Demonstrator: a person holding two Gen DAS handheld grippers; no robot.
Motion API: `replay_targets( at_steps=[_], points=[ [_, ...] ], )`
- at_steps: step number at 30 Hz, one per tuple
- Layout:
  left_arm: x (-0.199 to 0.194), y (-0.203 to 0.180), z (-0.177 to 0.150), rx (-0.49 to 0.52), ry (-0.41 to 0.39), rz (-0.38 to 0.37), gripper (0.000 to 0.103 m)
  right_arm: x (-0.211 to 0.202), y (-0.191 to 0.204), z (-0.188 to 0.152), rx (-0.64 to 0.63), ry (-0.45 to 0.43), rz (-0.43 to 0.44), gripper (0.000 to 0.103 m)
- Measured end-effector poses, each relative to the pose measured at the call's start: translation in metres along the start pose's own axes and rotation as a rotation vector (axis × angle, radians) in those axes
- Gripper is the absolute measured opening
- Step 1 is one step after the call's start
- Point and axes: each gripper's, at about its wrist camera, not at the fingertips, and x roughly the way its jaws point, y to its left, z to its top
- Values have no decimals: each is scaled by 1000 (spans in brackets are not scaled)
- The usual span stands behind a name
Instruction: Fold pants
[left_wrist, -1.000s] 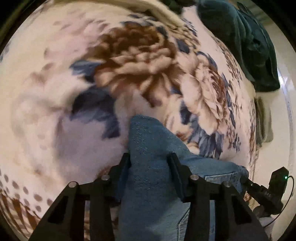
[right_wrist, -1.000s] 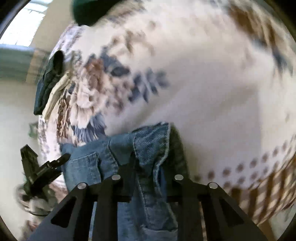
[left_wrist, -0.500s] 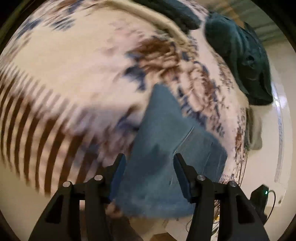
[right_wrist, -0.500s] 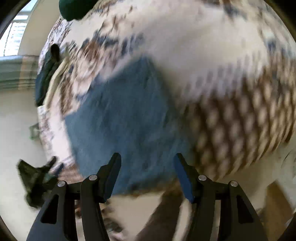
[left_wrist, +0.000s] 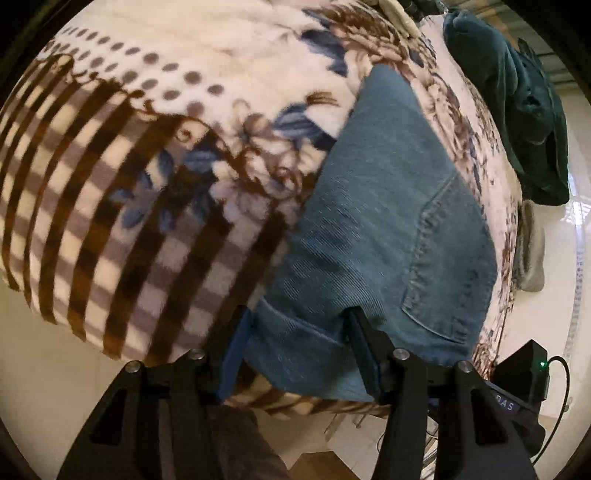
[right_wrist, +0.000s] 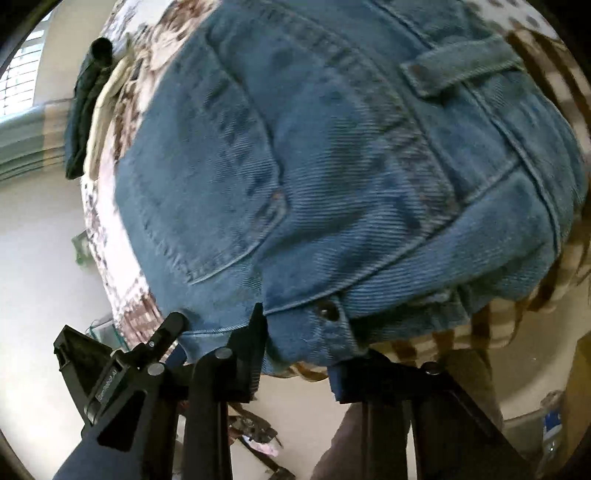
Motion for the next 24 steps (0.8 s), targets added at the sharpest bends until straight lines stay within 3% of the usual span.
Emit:
replay_targets(
  at_steps=[4,7,9,10,12,17,24],
  points=[
    [-3,5,-1,-30,15,-14,51,6,-1,3,24,27,8,32],
    [-23,1,-5,-45,19,-62,53,-1,-2,8,7,79,60,52],
    [-39,-3,-5,-25,-11,-84,78,-17,-9,4,-21,52,64,84],
    [-45,-6,-5,-15,-28,-90,91,-22,-13,2,-31,36,51,87],
    [-52,-12,1,14,-55,-108,95,-30,-26,2,-17,9,52,88],
    [-25,-26,32,60,-51,-89,99,-19,-54,13,42,-59,244,88],
    [17,-48,51,204,24,43,99,6,-62,23,119,-190,365,90]
  ],
)
